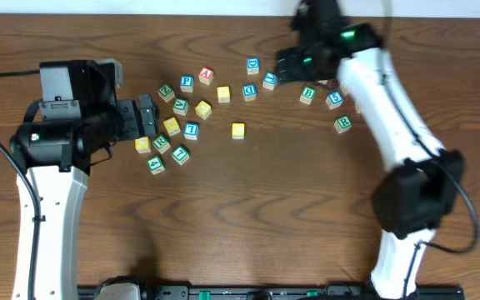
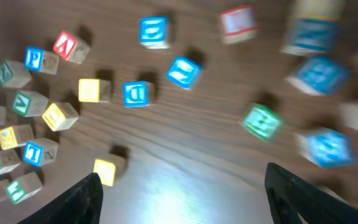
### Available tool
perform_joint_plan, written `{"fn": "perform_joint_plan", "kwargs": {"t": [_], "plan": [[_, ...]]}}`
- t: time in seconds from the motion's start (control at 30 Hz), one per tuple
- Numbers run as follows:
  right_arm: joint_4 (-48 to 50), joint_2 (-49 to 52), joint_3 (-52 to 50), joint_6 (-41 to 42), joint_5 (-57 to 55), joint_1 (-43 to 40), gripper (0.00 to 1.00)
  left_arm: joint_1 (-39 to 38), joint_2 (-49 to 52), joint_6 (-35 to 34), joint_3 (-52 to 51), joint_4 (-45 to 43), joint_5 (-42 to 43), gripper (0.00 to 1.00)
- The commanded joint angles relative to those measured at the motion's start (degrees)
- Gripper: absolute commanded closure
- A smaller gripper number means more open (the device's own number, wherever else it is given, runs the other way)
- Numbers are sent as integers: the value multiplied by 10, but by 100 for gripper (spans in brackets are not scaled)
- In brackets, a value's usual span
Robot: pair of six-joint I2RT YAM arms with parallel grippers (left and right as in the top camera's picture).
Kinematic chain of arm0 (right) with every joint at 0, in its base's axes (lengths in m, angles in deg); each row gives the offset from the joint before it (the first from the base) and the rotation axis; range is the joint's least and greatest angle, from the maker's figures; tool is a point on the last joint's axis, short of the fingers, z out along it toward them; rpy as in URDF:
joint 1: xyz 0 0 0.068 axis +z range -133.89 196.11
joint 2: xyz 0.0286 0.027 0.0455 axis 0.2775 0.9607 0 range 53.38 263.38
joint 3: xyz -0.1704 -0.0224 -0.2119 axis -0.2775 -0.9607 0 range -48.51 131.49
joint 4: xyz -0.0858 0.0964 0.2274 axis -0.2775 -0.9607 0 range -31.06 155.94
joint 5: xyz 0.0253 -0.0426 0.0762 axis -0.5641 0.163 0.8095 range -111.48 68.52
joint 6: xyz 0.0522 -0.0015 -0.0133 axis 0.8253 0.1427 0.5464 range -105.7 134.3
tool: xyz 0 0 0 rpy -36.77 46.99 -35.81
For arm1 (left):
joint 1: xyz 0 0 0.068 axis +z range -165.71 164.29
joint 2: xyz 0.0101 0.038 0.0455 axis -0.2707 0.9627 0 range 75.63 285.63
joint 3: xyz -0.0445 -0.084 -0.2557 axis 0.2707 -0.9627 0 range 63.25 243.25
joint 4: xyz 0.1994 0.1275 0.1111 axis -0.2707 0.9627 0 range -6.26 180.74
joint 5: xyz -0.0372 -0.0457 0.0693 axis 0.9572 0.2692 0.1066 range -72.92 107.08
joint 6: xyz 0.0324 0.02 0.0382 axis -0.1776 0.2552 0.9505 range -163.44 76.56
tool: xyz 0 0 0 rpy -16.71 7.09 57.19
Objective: Spell out CORL
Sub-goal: 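Move the right arm back to the upper-right corner, then reach the left gripper to the yellow O block and grasp it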
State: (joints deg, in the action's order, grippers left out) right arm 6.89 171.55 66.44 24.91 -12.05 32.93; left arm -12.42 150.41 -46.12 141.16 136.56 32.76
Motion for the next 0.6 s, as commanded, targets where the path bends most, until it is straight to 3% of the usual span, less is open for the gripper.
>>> {"fn": "perform_joint_plan", "kwargs": {"t": [0.0,0.37,0.57], "plan": [[-34,-71,7,-18,6,-38,22,2,1,-37,14,-18,19,1],[-88,-87,7,-26,6,-97,22,-28,9,-94,14,-80,18,3],[-96,-87,7,-26,6,-96,22,-88,53,-194,14,-137,-52,7]]}}
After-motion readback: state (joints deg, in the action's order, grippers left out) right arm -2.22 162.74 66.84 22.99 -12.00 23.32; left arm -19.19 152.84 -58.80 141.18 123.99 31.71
